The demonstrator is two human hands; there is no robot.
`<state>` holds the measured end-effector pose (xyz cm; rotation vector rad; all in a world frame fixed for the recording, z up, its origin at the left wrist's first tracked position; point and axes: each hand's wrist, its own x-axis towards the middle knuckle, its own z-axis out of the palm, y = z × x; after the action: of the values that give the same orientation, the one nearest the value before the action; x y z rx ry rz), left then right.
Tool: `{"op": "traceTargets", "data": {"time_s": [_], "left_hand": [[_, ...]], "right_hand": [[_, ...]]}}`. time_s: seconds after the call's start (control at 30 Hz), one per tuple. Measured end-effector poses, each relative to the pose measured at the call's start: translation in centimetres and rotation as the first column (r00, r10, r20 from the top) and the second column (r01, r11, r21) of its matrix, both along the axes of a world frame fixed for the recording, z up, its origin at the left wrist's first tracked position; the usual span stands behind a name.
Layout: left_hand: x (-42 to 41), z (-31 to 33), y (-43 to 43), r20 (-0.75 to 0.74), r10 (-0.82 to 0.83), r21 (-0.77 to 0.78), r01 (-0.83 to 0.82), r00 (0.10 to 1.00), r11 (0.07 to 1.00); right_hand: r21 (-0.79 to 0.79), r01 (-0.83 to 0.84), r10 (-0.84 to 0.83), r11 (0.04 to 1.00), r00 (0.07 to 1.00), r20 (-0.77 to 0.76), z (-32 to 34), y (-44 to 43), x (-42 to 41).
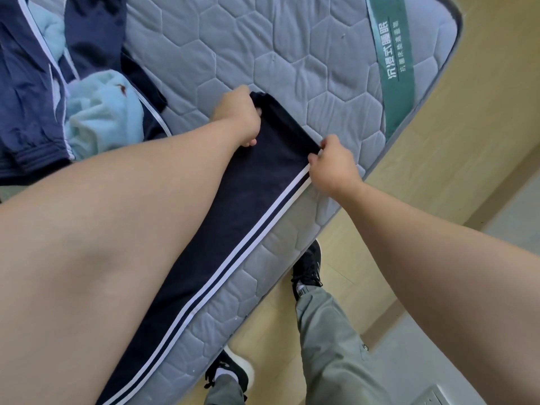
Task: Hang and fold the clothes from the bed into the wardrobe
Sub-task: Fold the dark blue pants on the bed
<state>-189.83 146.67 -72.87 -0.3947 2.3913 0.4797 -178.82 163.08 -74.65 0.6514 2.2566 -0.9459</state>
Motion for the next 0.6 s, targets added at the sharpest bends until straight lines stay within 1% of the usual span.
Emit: {"op": "traceTargets", "data": {"time_s": [0.03, 0.07, 0.1, 0.13, 0.27, 0.33, 0.43, 0.5, 0.57, 0.6], "left_hand": [[-0.1, -0.1, 0.4, 0.039, 0.076, 0.095, -0.08, 0.996, 0.992], [-0.1, -0.1, 0.7, 0.112, 0.143, 0.183, -0.162, 0.983, 0.97], [-0.1, 0.1, 0.9, 0.173, 0.188, 0.247, -0.228, 0.967, 0.942], [-0.1, 0.2, 0.9, 0.2, 0.216, 0.285, -0.268, 0.956, 0.92], [-0.3, -0.1, -0.2, 0.179, 0.333, 0.359, -0.377, 0.926, 0.854], [-0.1, 0.0, -1.1, 0.179, 0.419, 0.412, -0.455, 0.89, 0.79], [0.6, 0.7, -2.7, 0.197, 0.526, 0.481, -0.55, 0.827, 0.683], [1.3, 1.7, -4.6, 0.239, 0.593, 0.499, -0.621, 0.769, 0.604], [2.7, 2.6, -7.4, 0.294, 0.661, 0.494, -0.702, 0.69, 0.513], [3.6, 3.1, -9.2, 0.334, 0.685, 0.485, -0.741, 0.648, 0.464]], "right_hand": [[0.009, 0.041, -0.042, 0.999, 0.999, 0.019, -0.1, 0.0, 0.0], [0.023, 0.056, -0.057, 0.998, 0.997, 0.046, -0.1, -0.1, 0.1], [0.038, 0.055, -0.057, 0.998, 0.997, 0.057, -0.1, -0.1, 0.4], [0.053, 0.05, -0.052, 0.997, 0.998, 0.044, -0.2, -0.1, 0.6], [0.063, 0.087, -0.081, 0.994, 0.992, -0.101, 0.6, 0.0, 1.5], [0.068, 0.103, -0.089, 0.992, 0.98, -0.18, 1.6, -0.8, 1.8], [0.075, 0.084, -0.056, 0.994, 0.946, -0.319, 4.0, -3.1, 2.7], [0.043, -0.005, 0.022, 0.999, 0.912, -0.409, 6.2, -5.6, 3.9], [0.025, -0.208, 0.194, 0.978, 0.854, -0.483, 8.1, -8.8, 5.8], [0.033, -0.32, 0.292, 0.947, 0.811, -0.506, 8.7, -10.4, 7.0]]}}
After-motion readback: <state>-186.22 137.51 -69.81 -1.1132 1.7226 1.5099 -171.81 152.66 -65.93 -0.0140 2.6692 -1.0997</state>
